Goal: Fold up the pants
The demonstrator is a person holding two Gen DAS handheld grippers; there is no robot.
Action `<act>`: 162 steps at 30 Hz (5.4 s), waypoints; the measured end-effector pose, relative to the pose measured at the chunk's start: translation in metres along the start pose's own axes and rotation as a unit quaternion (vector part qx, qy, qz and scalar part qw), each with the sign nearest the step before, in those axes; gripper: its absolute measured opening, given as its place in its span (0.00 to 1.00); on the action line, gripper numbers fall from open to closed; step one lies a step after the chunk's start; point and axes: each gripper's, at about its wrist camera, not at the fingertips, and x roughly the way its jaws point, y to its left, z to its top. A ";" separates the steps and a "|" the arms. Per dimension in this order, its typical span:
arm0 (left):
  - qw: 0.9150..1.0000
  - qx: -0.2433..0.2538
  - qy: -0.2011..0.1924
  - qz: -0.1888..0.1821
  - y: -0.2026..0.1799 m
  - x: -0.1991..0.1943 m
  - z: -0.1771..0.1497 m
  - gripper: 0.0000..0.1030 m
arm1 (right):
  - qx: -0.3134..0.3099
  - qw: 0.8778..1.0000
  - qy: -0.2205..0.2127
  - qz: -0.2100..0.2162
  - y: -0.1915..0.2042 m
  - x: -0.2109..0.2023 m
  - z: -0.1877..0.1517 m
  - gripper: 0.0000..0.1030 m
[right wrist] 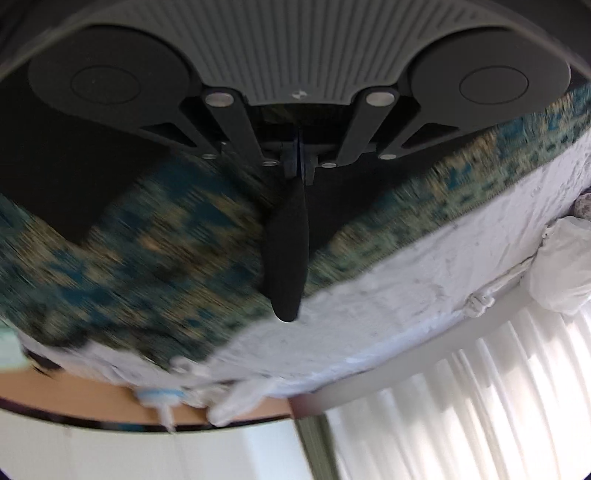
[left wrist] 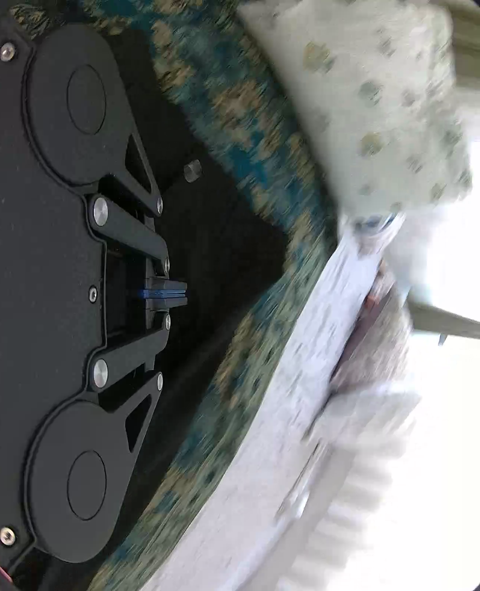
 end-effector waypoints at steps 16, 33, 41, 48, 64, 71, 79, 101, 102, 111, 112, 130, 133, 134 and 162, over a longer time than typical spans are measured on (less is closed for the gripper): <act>0.999 -0.008 0.046 0.014 -0.038 0.101 0.020 0.84 | 0.028 0.999 -0.018 0.007 -0.052 -0.022 -0.023 0.19; 0.997 -0.039 0.034 0.062 -0.059 0.164 0.027 0.79 | 0.092 0.990 0.046 0.099 -0.052 0.040 -0.013 0.58; 0.999 -0.002 0.001 0.045 -0.064 0.136 0.028 0.06 | 0.120 0.990 0.039 0.060 -0.039 0.063 0.000 0.06; 0.999 -0.015 -0.028 -0.017 -0.043 0.065 0.041 0.06 | 0.057 0.996 -0.069 0.026 -0.035 0.001 0.019 0.06; 1.000 0.016 -0.011 -0.020 0.063 -0.072 -0.079 0.05 | 0.008 0.996 -0.056 -0.066 -0.125 -0.081 -0.046 0.06; 1.000 0.028 -0.006 -0.009 0.077 -0.087 -0.099 0.06 | -0.024 0.995 -0.046 -0.082 -0.132 -0.090 -0.054 0.07; 0.997 0.067 0.001 0.023 0.073 -0.069 -0.117 0.09 | -0.018 0.996 -0.040 -0.071 -0.147 -0.086 -0.070 0.17; 0.993 0.109 -0.010 0.034 0.072 -0.072 -0.120 0.40 | 0.115 0.977 -0.092 -0.154 -0.247 -0.109 -0.035 0.36; 0.994 0.106 -0.009 0.027 0.074 -0.075 -0.120 0.45 | 0.110 0.977 -0.095 -0.153 -0.245 -0.113 -0.036 0.39; 0.997 0.057 -0.049 -0.025 0.104 -0.107 -0.100 0.73 | -0.023 0.992 -0.099 -0.074 -0.153 -0.126 -0.055 0.58; 0.997 0.050 -0.053 -0.024 0.110 -0.107 -0.096 0.74 | -0.039 0.993 -0.095 -0.061 -0.138 -0.126 -0.061 0.59; 0.988 -0.151 -0.003 -0.019 0.225 -0.062 -0.073 0.52 | -0.226 0.973 -0.042 -0.025 0.004 -0.105 -0.155 0.68; 0.986 -0.161 -0.007 -0.034 0.224 -0.045 -0.065 0.55 | -0.240 0.969 -0.042 -0.030 0.009 -0.104 -0.158 0.69; 0.986 -0.164 -0.007 -0.031 0.224 -0.039 -0.062 0.42 | -0.240 0.969 -0.043 -0.031 0.008 -0.103 -0.158 0.70; 0.999 -0.011 0.018 0.040 0.173 -0.006 -0.031 0.57 | -0.218 0.974 -0.051 -0.021 -0.001 -0.100 -0.159 0.77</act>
